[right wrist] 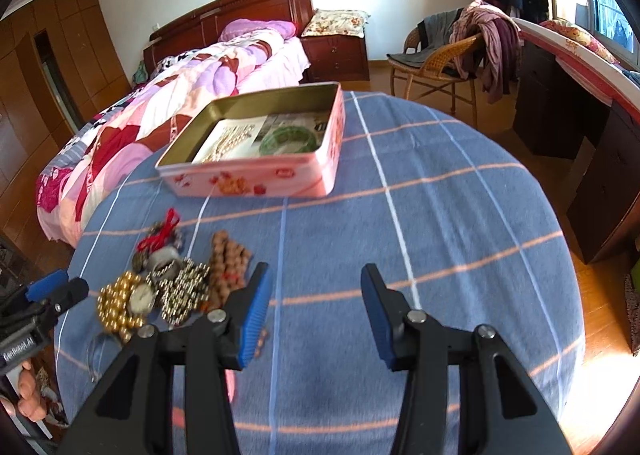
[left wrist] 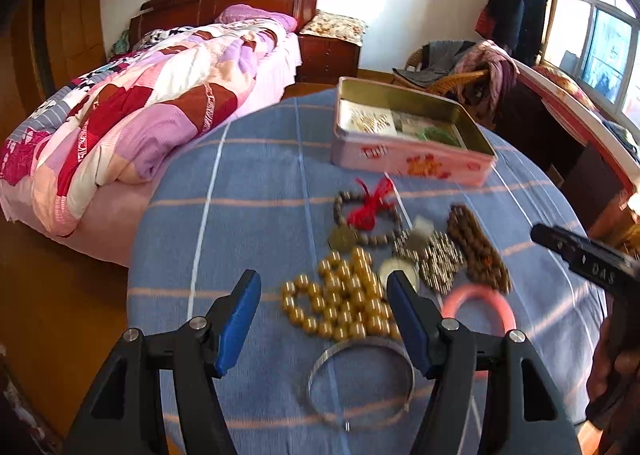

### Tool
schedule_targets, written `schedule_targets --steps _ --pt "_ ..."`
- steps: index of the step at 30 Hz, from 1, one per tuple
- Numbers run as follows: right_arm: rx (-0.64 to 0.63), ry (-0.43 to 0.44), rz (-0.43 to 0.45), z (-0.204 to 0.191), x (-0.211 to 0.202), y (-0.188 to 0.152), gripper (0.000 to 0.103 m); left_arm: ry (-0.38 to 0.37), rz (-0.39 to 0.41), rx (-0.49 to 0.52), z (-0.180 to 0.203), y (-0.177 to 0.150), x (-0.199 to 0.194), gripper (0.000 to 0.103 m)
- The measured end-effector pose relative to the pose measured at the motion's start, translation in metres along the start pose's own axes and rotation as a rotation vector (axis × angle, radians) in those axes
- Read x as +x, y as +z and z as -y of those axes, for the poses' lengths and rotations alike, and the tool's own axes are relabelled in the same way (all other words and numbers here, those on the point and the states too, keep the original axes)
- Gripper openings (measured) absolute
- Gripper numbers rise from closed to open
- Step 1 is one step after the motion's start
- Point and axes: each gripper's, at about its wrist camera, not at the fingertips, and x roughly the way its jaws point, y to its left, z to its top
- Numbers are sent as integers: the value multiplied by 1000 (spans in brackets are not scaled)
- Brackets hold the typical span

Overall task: Organize jewelry
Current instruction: 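Move both tools back over the jewelry toward the silver and pink bangles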

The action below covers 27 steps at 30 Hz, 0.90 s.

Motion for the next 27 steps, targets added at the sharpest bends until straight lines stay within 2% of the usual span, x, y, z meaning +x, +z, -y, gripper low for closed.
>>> schedule_targets --steps 3,5,8,11,19,22,27 --pt "-16 13 -3 -5 -6 -8 60 -10 -6 27 3 -14 -5 68" --pt "-34 20 -7 -10 -9 -14 64 -11 -9 53 7 -21 -8 75" --pt "-56 45 -19 -18 -14 -23 72 -12 -7 76 11 -32 -12 76" --pt "-91 64 -28 -25 -19 -31 76 -15 -28 64 12 -39 -10 76" --pt "-131 60 -56 -33 -21 -48 77 -23 -63 41 17 -50 2 76" --pt "-126 60 -59 -34 -22 -50 77 -1 -79 50 22 -54 9 76" --pt "-120 57 -51 -33 -24 -48 77 33 -59 69 25 -55 12 79"
